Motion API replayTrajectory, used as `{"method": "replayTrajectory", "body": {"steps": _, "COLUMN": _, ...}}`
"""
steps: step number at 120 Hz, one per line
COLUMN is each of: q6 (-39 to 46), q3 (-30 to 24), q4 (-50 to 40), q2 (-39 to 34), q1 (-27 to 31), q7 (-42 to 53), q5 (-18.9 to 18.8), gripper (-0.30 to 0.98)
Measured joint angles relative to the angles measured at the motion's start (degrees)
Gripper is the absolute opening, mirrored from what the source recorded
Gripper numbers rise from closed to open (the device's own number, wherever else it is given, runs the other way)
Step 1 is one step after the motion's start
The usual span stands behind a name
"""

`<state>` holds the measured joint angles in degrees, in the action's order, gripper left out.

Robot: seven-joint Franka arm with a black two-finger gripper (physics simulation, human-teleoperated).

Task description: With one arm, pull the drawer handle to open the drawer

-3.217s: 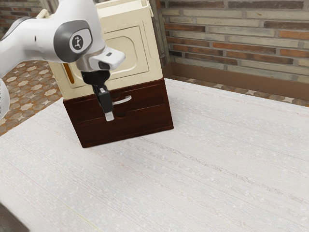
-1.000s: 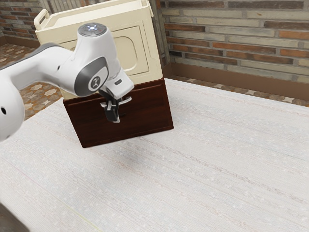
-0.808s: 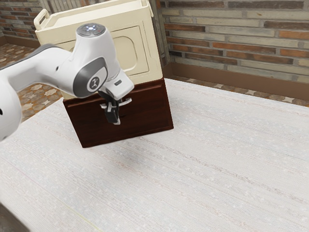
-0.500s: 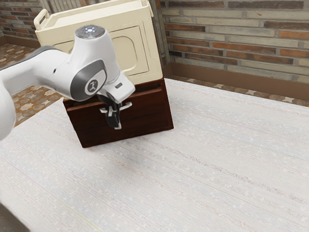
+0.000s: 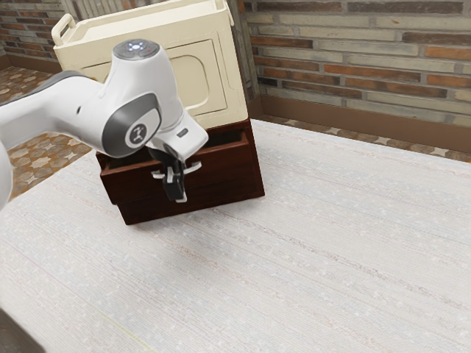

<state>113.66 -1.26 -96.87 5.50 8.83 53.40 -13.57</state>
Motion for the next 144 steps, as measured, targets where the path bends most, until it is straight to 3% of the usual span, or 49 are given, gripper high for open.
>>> {"method": "replayTrajectory", "body": {"steps": 17, "q6": -0.6, "q3": -1.61, "q4": -1.1, "q2": -1.12, "q1": 0.89, "q7": -1.47, "q5": -0.2, "gripper": 0.38}}
{"method": "replayTrajectory", "body": {"steps": 44, "q6": -1.25, "q3": -4.42, "q4": -2.58, "q2": -2.31, "q1": 2.9, "q7": -3.76, "q5": -0.24, "gripper": 0.46}}
{"method": "replayTrajectory", "body": {"steps": 68, "q6": -2.2, "q3": -7.7, "q4": -3.56, "q2": -3.58, "q1": 5.36, "q7": -5.77, "q5": -0.17, "gripper": 0.35}}
{"method": "replayTrajectory", "body": {"steps": 89, "q6": -2.61, "q3": -9.99, "q4": -4.92, "q2": -4.71, "q1": 6.96, "q7": -7.52, "q5": -0.13, "gripper": 0.41}}
{"method": "replayTrajectory", "body": {"steps": 125, "q6": -5.45, "q3": -18.96, "q4": -4.19, "q2": -8.22, "q1": 14.35, "q7": -10.95, "q5": -1.45, "gripper": 0.45}}
{"method": "replayTrajectory", "body": {"steps": 131, "q6": -6.66, "q3": -20.41, "q4": -3.23, "q2": -9.45, "q1": 12.0, "q7": -11.58, "q5": -2.52, "gripper": 0.46}}
{"method": "replayTrajectory", "body": {"steps": 144, "q6": -8.51, "q3": -21.43, "q4": -2.52, "q2": -10.62, "q1": -0.55, "q7": -12.71, "q5": -3.7, "gripper": 0.54}}
